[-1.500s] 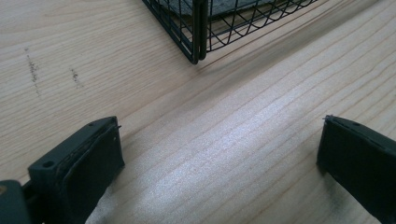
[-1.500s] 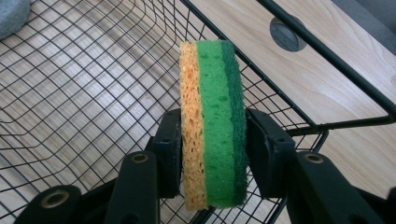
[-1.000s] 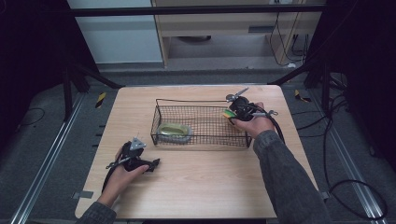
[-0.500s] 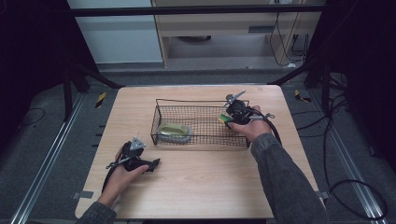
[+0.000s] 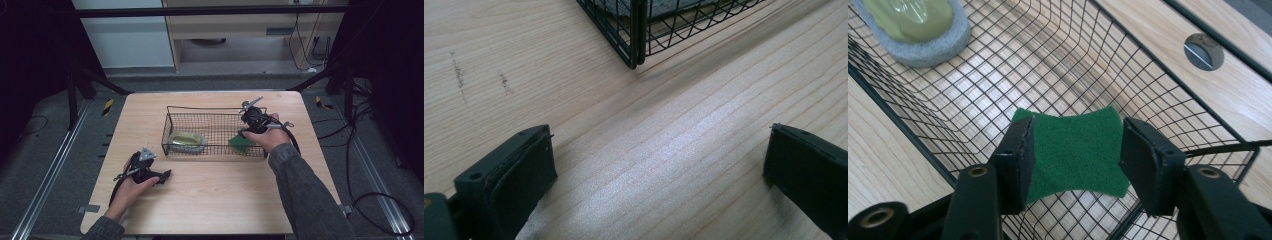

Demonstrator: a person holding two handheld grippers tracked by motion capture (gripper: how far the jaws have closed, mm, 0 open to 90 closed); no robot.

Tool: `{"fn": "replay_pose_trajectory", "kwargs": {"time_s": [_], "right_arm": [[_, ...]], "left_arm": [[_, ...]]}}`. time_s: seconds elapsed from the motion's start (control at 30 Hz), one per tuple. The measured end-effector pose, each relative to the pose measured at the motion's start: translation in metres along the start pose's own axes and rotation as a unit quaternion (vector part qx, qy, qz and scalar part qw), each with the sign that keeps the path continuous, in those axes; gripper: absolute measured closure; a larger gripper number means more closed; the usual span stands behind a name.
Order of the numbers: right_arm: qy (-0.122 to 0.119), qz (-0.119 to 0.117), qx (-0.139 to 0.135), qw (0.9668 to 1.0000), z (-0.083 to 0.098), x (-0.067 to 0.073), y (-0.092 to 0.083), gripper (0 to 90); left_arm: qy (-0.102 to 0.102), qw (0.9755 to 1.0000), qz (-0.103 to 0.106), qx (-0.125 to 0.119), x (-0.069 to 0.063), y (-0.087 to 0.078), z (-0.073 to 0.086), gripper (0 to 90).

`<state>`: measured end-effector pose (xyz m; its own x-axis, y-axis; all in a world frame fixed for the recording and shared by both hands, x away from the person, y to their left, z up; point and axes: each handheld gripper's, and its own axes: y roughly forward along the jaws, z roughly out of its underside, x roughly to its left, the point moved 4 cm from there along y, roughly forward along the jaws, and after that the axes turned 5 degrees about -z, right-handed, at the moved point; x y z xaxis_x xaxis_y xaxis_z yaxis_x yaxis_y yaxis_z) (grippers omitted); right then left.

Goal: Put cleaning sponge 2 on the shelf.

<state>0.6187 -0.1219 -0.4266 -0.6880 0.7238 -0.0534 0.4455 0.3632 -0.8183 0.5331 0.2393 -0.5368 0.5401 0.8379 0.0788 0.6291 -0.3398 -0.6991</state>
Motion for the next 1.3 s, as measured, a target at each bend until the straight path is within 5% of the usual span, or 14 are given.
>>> {"fn": "replay_pose_trajectory", "kwargs": {"time_s": [0.57,0.9,1.3], "right_arm": [[0.055,0.004,-0.049,0.9973,0.014,-0.009,-0.025,8.4],[0.070,0.033,-0.076,0.9941,0.033,-0.018,-0.039,7.8],[0.089,0.069,-0.118,0.9866,0.070,-0.033,-0.057,10.4]], "left_arm": [[0.000,1.0000,-0.001,0.001,0.000,0.000,0.000,0.0],[0.000,1.0000,-0.002,0.000,0.000,0.001,-0.001,0.0],[0.001,1.0000,-0.002,0.000,0.000,0.001,-0.001,0.0]]}}
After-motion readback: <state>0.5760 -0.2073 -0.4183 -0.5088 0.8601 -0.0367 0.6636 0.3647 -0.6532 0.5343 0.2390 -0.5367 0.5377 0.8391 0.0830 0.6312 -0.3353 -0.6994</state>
